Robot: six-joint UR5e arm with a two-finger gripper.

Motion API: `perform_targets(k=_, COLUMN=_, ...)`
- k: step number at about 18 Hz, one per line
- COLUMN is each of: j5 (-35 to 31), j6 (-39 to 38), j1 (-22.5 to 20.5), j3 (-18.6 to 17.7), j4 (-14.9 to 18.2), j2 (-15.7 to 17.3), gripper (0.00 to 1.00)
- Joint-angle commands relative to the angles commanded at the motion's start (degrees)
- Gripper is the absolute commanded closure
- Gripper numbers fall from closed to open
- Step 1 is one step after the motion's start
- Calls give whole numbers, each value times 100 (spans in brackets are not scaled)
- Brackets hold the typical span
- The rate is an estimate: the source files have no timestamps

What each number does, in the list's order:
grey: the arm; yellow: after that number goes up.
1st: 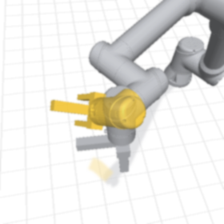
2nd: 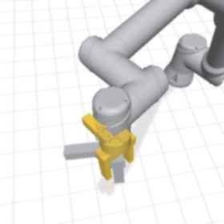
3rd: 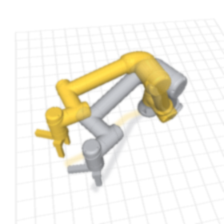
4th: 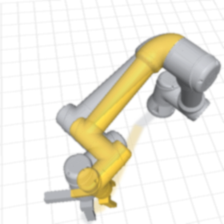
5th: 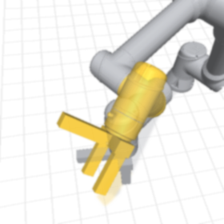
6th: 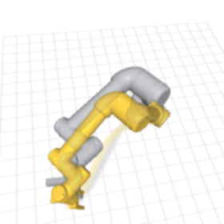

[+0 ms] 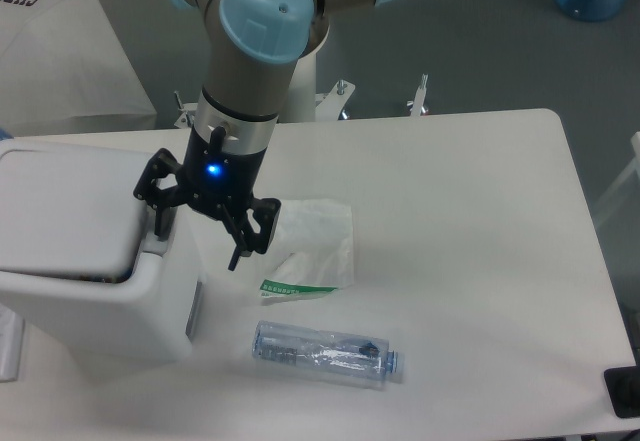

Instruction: Open the trash can

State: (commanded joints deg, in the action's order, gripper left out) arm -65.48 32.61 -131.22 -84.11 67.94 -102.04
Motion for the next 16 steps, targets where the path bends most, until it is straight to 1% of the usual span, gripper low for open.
perform_targets(k=7, j5=18, j6=17, j1=-17, j3=35, j4=-9, j2=9, gripper=0)
perform_targets(k=9, j5=18, j6=52, j1=-87, j3=44, j4=-9, j2=-9, gripper=0)
perform_targets(k=11, j5=26, j6=70, j1=-271, j3=79, j4=-17, j2=0, gripper=0)
perform_targets(k=13, j5=26, j6=79, j1=-474, j3=88, j4=-131, j2=-9, gripper=0)
perform_targets(k=16, j5=-9, j6=79, j1=-746, j3=79, j4=-430, j2=-44, gripper=0)
